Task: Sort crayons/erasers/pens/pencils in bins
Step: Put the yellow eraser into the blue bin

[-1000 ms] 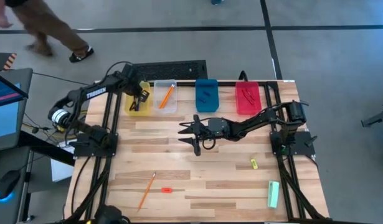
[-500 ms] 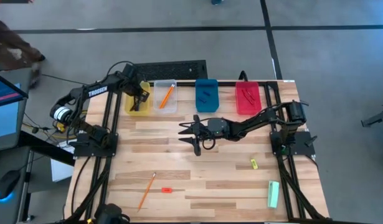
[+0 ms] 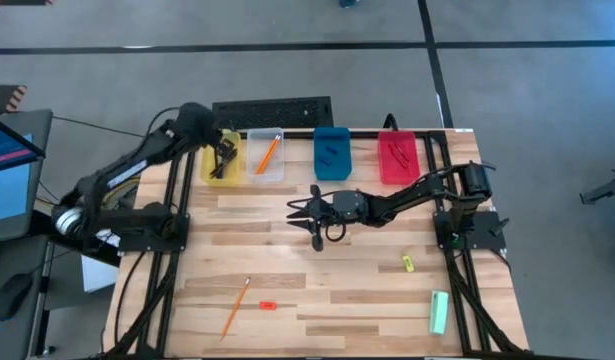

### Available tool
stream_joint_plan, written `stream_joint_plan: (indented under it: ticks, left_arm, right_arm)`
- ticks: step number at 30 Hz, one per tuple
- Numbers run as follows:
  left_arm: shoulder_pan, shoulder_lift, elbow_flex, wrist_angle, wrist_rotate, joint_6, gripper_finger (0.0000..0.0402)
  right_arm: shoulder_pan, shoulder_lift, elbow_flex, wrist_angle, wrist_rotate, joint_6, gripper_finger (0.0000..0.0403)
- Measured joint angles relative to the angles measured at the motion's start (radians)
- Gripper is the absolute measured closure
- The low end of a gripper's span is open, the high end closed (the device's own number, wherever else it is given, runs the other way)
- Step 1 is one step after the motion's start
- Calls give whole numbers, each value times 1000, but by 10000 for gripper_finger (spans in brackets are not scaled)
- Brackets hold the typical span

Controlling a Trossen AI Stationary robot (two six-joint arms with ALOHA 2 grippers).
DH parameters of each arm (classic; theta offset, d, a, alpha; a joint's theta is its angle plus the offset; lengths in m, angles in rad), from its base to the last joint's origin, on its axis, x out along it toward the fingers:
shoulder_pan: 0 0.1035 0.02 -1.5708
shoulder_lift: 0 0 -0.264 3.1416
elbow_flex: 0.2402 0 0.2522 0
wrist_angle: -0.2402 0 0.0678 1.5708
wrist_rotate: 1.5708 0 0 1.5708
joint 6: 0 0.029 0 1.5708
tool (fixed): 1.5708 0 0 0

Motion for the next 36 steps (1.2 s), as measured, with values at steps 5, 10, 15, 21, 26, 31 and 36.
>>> stream_joint_plan:
  ticks: [5,10,15,21,26,31,36]
  left_arm:
    - [-149,-235,-103,120,61,23,378]
    - [-312,-434,-267,301,132,12,399]
    - [-455,-555,-430,459,191,-20,396]
    - [-607,-585,-584,645,197,1,396]
    - [-706,-585,-702,828,199,37,395]
    - [-759,-585,-779,936,200,40,395]
    - [-769,-585,-797,950,196,41,395]
  right_arm:
    - [2,0,0,-30,0,-23,363]
    - [2,-7,0,-44,0,-23,398]
    - [2,-18,1,-54,0,-23,390]
    - [4,-17,1,-66,0,-23,396]
    - [15,-50,45,-201,5,-23,397]
    - [56,-68,139,-463,113,-18,395]
    - [117,-67,214,-609,136,37,394]
